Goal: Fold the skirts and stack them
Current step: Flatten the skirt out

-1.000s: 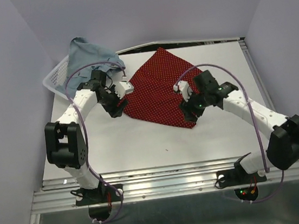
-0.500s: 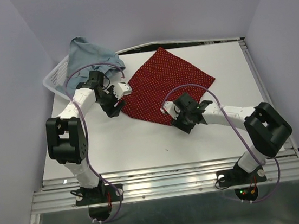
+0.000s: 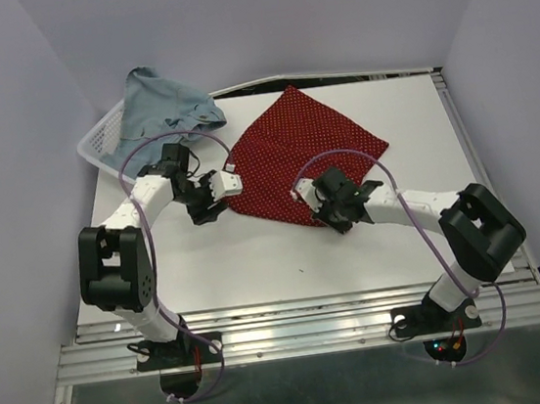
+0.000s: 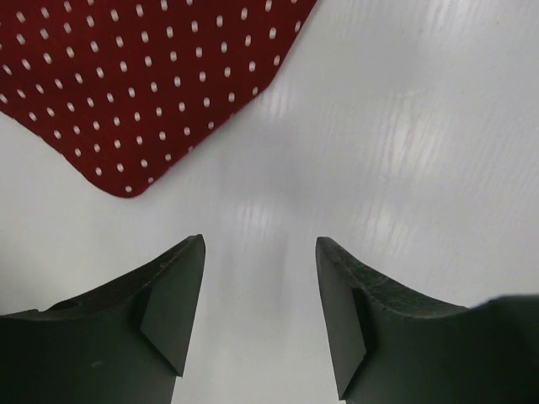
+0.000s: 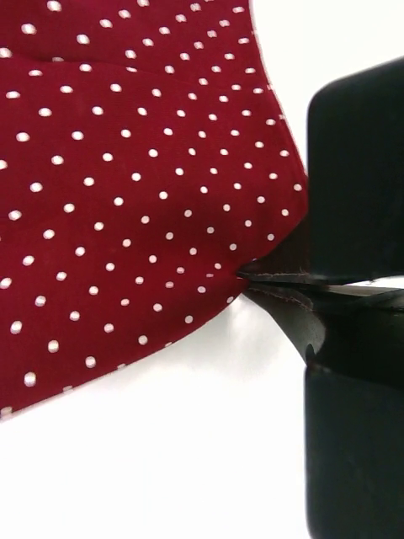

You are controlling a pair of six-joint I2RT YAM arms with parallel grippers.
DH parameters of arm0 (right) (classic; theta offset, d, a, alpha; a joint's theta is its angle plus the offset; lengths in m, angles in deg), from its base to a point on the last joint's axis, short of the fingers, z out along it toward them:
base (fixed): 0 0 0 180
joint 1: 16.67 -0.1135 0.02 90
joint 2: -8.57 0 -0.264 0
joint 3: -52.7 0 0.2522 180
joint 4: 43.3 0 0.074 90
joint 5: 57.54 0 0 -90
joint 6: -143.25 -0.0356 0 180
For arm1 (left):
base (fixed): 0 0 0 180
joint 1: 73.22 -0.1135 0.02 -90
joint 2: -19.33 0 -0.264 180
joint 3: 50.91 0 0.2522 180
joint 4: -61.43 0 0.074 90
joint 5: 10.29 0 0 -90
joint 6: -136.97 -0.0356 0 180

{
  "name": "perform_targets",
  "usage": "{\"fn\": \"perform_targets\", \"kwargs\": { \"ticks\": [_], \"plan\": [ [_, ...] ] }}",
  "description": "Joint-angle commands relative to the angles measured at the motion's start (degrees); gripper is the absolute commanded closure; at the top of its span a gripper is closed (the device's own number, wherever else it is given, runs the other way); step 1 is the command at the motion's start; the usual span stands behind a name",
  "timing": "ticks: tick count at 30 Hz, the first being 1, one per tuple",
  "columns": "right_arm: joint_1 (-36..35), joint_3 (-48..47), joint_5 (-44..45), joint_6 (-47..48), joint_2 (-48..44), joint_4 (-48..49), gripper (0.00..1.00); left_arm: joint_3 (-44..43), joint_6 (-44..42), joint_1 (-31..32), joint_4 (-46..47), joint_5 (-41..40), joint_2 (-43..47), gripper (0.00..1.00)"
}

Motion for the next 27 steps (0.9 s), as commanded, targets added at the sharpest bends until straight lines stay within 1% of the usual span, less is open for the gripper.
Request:
{"fn": "perform_targets", "kwargs": {
  "ticks": [1, 2, 4, 5, 6, 7, 8, 9, 10, 11, 12, 13, 14, 15, 16, 17, 18, 19, 20, 21, 22, 23, 24, 25, 26, 27],
  "plan": [
    [-0.48, -11.31, -15.57, -6.84, 1.73, -5.22, 0.99, 1.28, -0.02, 2.98, 1.16, 9.41, 8.15, 0.37],
    [-0.48, -13.51, -20.64, -8.68, 3.57, -5.85, 0.99, 1.9, 0.86, 3.07, 2.55, 9.94, 8.95, 0.39],
    [-0.48, -18.26, -24.89, -11.14, 8.58, -5.24, 0.99, 3.74, 4.8, 3.08, 4.32, 11.0, 10.71, 0.41],
    [-0.48, -20.19, -27.61, -13.77, 10.25, -5.24, 0.93, 4.45, 6.56, 3.08, 6.15, 11.26, 12.37, 0.41],
    [-0.48, -24.65, -28.59, -15.01, 11.75, -5.67, 0.88, 5.85, 11.1, 3.08, 7.3, 11.44, 13.52, 0.41],
    [-0.48, -26.87, -28.95, -16.24, 13.68, -5.94, 0.75, 6.73, 13.76, 3.08, 8.36, 11.96, 14.57, 0.4],
    [0.74, -28.63, -29.48, -17.99, 13.87, -6.12, 0.65, 7.7, 16.31, 3.34, 10.81, 12.23, 17.37, 0.38],
    [3.97, -30.82, -30.35, -18.45, 13.61, -6.03, 0.45, 9.79, 20.95, 3.77, 12.22, 12.32, 18.87, 0.37],
    [6.35, -31.19, -31.58, -18.71, 12.04, -5.94, 0.36, 10.86, 22.73, 4.39, 14.67, 11.36, 21.94, 0.34],
    [8.81, -31.2, -32.2, -18.19, 10.9, -6.03, 0.3, 12.18, 24.49, 5.52, 16.0, 10.31, 23.53, 0.33],
    [11.45, -30.76, -32.64, -17.32, 9.49, -6.12, 0.28, 14.36, 25.99, 8.41, 17.41, 9.25, 25.03, 0.31],
    [16.0, -28.67, -32.3, -15.92, 6.35, -6.21, 0.27, 15.52, 29.05, 10.0, 18.73, 6.98, 27.3, 0.3],
    [18.04, -27.17, -31.6, -14.08, 4.66, -6.38, 0.26, 16.49, 30.73, 11.93, 21.96, 5.39, 28.2, 0.29],
    [20.85, -25.67, -28.55, -9.36, 3.08, -7.77, 0.27, 18.06, 32.14, 16.13, 23.38, 2.33, 28.64, 0.28],
    [20.88, -24.09, -25.99, -7.05, 1.67, -8.48, 0.27, 18.42, 33.11, 18.35, 24.27, 0.73, 28.73, 0.27],
    [23.05, -20.33, -23.79, -4.59, -1.13, -9.1, 0.28, 18.43, 35.65, 20.54, 25.76, -0.94, 27.69, 0.27],
    [24.12, -18.03, -19.77, -0.56, -2.46, -9.37, 0.3, 17.65, 37.06, 22.74, 26.12, -2.87, 26.37, 0.27],
    [25.26, -15.92, -18.07, 1.04, -3.6, -9.28, 0.32, 16.77, 38.47, 26.68, 26.04, -6.19, 24.71, 0.27],
    [28.75, -12.6, -17.27, 3.58, -4.83, -9.02, 0.33, 15.71, 41.53, 28.63, 25.43, -8.14, 20.69, 0.27],
    [30.53, -11.26, -16.14, 4.65, -4.93, -8.67, 0.34, 12.92, 42.86, 30.22, 24.72, -9.99, 18.39, 0.27],
    [32.46, -10.37, -15.78, 5.79, -4.59, -8.32, 0.36, 11.5, 43.92, 31.54, 23.93, -12.09, 16.27, 0.28],
    [34.48, -9.67, -15.6, 7.02, -4.06, -7.79, 0.37, 10.09, 45.15, 34.07, 23.23, -13.33, 12.25, 0.28],
    [37.55, -8.62, -14.9, 8.95, -2.66, -5.79, 0.37, 8.08, 47.08, 35.41, 22.61, -14.74, 10.38, 0.27],
    [38.79, -8.26, -14.55, 9.75, -1.87, -4.55, 0.38, 7.19, 47.97, 37.59, 22.09, -16.75, 7.49, 0.27],
    [39.94, -7.99, -14.46, 10.37, -0.9, -3.41, 0.39, 6.13, 48.32, 37.62, 21.65, -16.95, 6.25, 0.27],
    [41.34, -8.34, -15.15, 11.33, 0.07, -2.26, 0.39, 4.64, 49.63, 39.18, 21.64, -17.47, 5.28, 0.28]
  ]
}}
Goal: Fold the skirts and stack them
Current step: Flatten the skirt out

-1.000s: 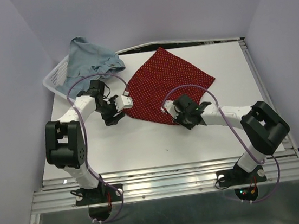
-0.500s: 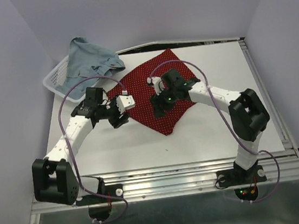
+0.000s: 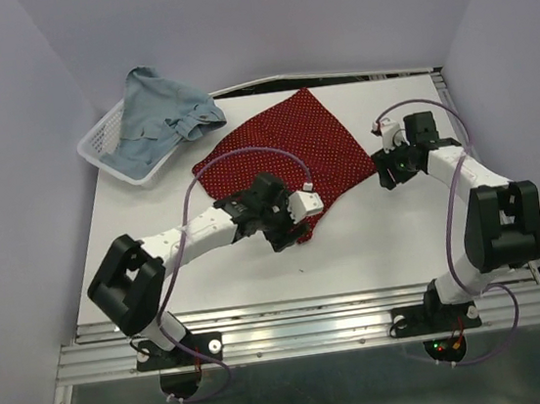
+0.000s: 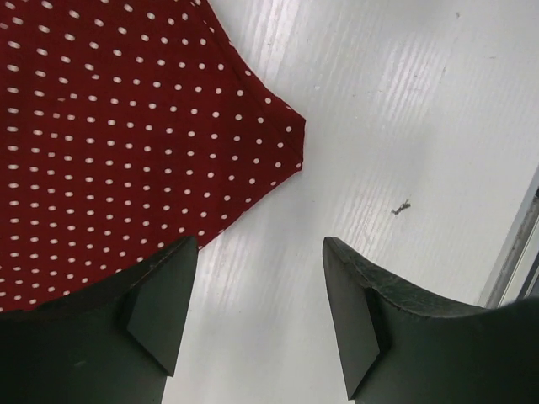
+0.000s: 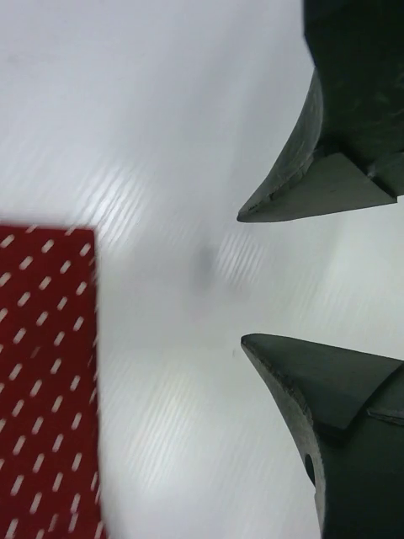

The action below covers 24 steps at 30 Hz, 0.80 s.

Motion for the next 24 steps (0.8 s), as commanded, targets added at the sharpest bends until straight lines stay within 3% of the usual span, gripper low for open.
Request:
{"fn": "perform_targets", "kwargs": {
  "ticks": [1, 17, 24],
  "plan": [
    [4.48, 0.79, 1.96, 7.21, 4.9, 4.35, 0.41, -5.07, 7.17, 3.72, -0.83, -7.0, -3.75, 0.27],
    [5.1, -6.06, -6.05, 5.72, 16.6, 11.73, 0.42, -10.96, 10.96, 7.86, -2.23, -11.14, -13.17, 0.28],
    [5.1, -8.09, -7.36, 5.72, 18.98, 12.44, 0.41, -12.9, 12.36, 7.86, -2.23, -12.81, -15.55, 0.38]
  ]
}}
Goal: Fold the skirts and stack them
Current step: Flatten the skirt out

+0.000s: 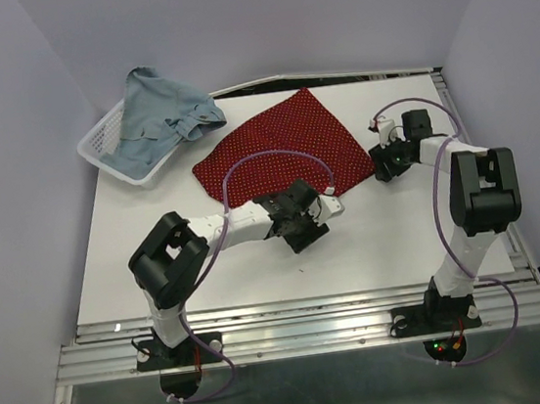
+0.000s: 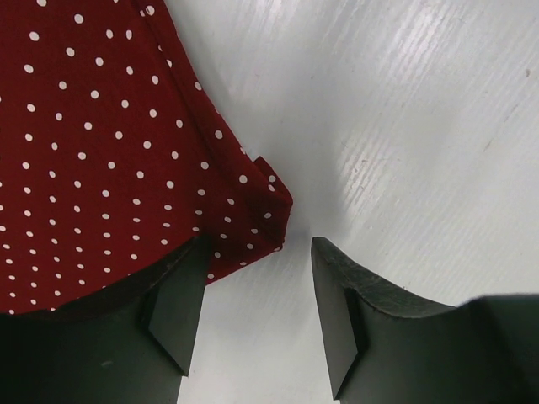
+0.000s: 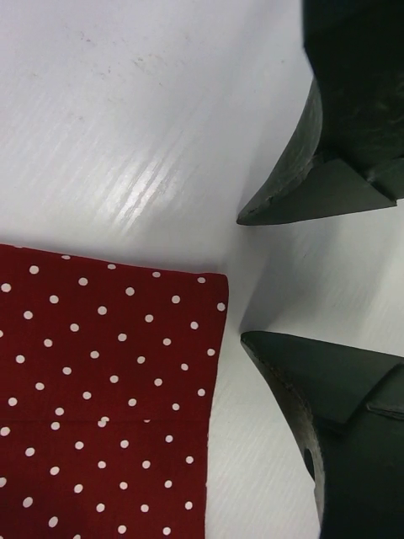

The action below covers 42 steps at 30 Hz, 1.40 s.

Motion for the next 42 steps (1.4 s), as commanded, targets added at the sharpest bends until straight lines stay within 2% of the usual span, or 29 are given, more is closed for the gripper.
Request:
{"fn": "perform_targets", "kwargs": {
  "ticks": [1, 7, 12, 14, 17, 21, 24, 25, 27, 28, 29, 32, 33, 35, 39, 40, 42],
  "plan": [
    [-0.15, -2.53, -2.44, 0.34, 0.79, 2.84, 0.41, -3.43, 1.81, 0.12, -0.11, -1.58, 0.59, 0.39],
    [-0.15, -2.53, -2.8, -1.41, 1.32, 4.69, 0.44, -5.02, 2.25, 0.12, 0.5, -2.63, -0.29, 0.44],
    [-0.15, -2.01, -3.06, -2.64, 1.23, 6.62, 0.56, -5.98, 2.25, 0.12, 0.15, -2.63, -1.08, 0.47],
    [-0.15, -1.92, -3.24, -3.26, 1.32, 7.06, 0.56, -6.34, 2.42, 0.12, 0.15, -3.07, -1.87, 0.49],
    [-0.15, -1.66, -3.41, -3.44, 1.41, 7.5, 0.58, -6.95, 2.6, 0.12, 0.06, -2.81, -2.84, 0.49],
    [-0.15, -1.04, -3.67, -3.44, 1.41, 8.64, 0.62, -7.39, 2.78, 0.12, -0.29, -2.02, -3.46, 0.43],
    [-0.15, -1.13, -4.12, -3.79, 1.67, 8.99, 0.68, -7.3, 2.51, 0.12, -0.29, -2.19, -3.9, 0.43],
    [-0.15, -1.22, -4.2, -3.7, 1.76, 9.0, 0.78, -7.22, 2.51, 0.12, -0.38, -2.63, -3.98, 0.43],
    [-0.15, -1.3, -4.03, -3.79, 2.02, 9.08, 0.89, -7.22, 2.34, 0.12, -0.46, -3.16, -4.42, 0.46],
    [-0.15, -1.3, -3.68, -3.88, 2.02, 9.08, 0.99, -7.3, 2.34, 0.12, -0.46, -3.94, -4.51, 0.49],
    [-0.15, -1.13, -3.42, -3.88, 1.76, 9.08, 0.99, -7.48, 2.42, 0.12, -0.81, -4.39, -4.6, 0.59],
    [-0.15, -0.52, -2.8, -4.14, 0.54, 9.08, 0.99, -8.18, 2.08, 0.12, -1.6, -6.41, -3.12, 0.78],
    [-0.15, 0.1, -2.36, -4.31, -0.86, 9.08, 0.99, -8.44, 1.46, 0.12, -2.3, -6.41, -2.15, 0.9],
    [-0.15, 0.98, -2.27, -4.93, -2.62, 9.0, 0.99, -8.1, 0.76, 0.12, -2.84, -10.78, 1.18, 1.0],
    [0.9, 3.17, -2.18, -6.33, -7.98, 8.56, 0.99, -5.2, -2.14, 0.12, -2.05, -20.45, 7.08, 1.0],
    [0.91, 3.79, -2.27, -6.51, -9.91, 8.3, 0.99, -3.28, -3.71, 0.12, -1.52, -25.09, 7.96, 1.0],
    [0.91, 4.06, -2.44, -6.69, -11.59, 6.98, 0.99, -0.73, -5.91, 0.21, 1.81, -29.59, 10.33, 1.0]
  ]
}}
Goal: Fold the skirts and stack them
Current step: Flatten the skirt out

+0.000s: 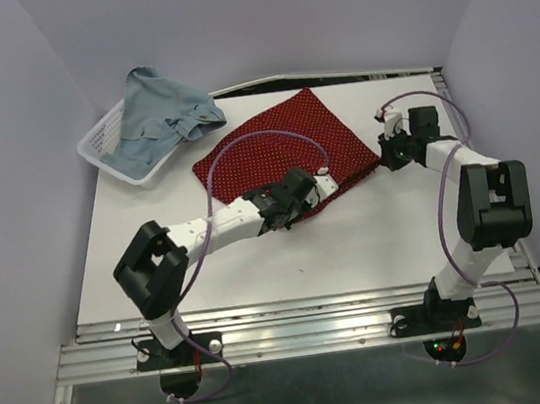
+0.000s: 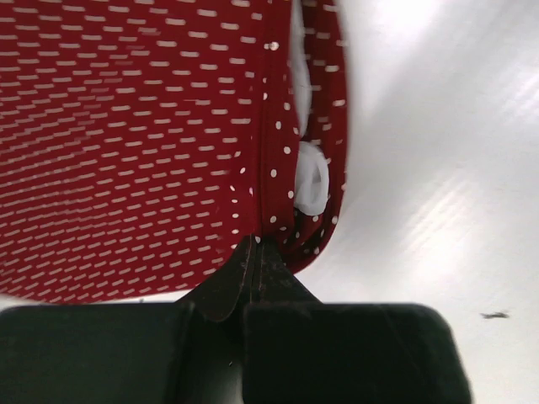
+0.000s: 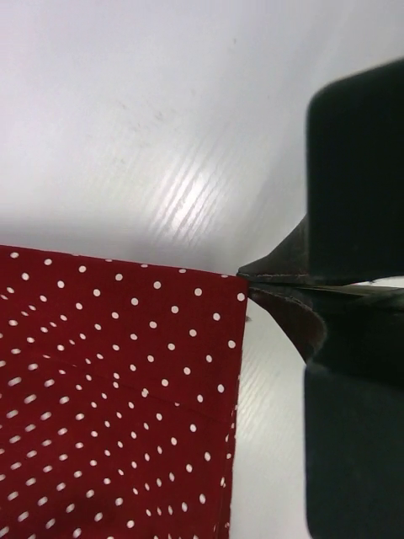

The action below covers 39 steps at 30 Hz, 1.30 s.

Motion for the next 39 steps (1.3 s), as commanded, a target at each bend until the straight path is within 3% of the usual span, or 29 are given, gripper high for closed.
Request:
{"fn": "perform_targets", "kwargs": {
  "ticks": [1, 5, 15, 17, 18, 22, 28, 34, 36, 37, 39],
  "plan": [
    [0.71, 0.71, -0.02, -1.64, -6.24, 0.66, 0.99, 5.77, -5.87, 0.38, 4.72, -14.94, 7.74, 1.0],
    [0.71, -1.47, 0.15, -3.13, -5.81, -0.75, 0.99, 10.27, -13.43, 2.66, 9.47, -21.99, 6.25, 1.0],
    [0.71, -2.63, 3.84, 2.12, -3.7, -7.15, 0.99, 23.46, -23.9, 7.68, 9.67, -6.1, 10.72, 1.0],
    [0.71, -1.32, 3.5, 3.36, -4.31, -8.74, 0.99, 22.5, -22.43, 7.77, 8.26, -2.59, 12.04, 0.83],
    [0.71, -0.53, 3.15, 4.59, -4.83, -9.53, 0.99, 21.62, -21.89, 7.68, 7.12, -0.39, 12.66, 0.66],
    [0.71, 1.85, -2.37, 5.82, -6.86, -14.35, 0.99, 18.28, -18.72, 7.68, 5.09, 8.14, 17.22, 0.38],
    [0.71, 6.24, -6.44, 5.57, -11.95, -20.87, 0.99, 20.98, -21.52, 6.37, 1.39, 14.21, 21.62, 0.35],
    [0.71, 12.66, -6.52, 6.0, -20.56, -26.23, 0.99, 27.58, -26.97, 6.19, 4.55, 13.87, 24.18, 0.34],
    [0.71, 12.75, -6.88, 6.97, -22.67, -29.04, 0.77, 29.34, -28.38, 5.75, 6.48, 13.08, 24.0, 0.34],
    [0.71, 12.32, -5.66, 8.1, -25.29, -31.14, 0.45, 30.83, -29.95, 5.14, 7.01, 13.6, 24.26, 0.35],
    [0.71, 12.23, -3.29, 10.04, -29.16, -31.34, 0.3, 32.15, -31.72, 2.6, 8.07, 15.0, 26.28, 0.35]
  ]
}}
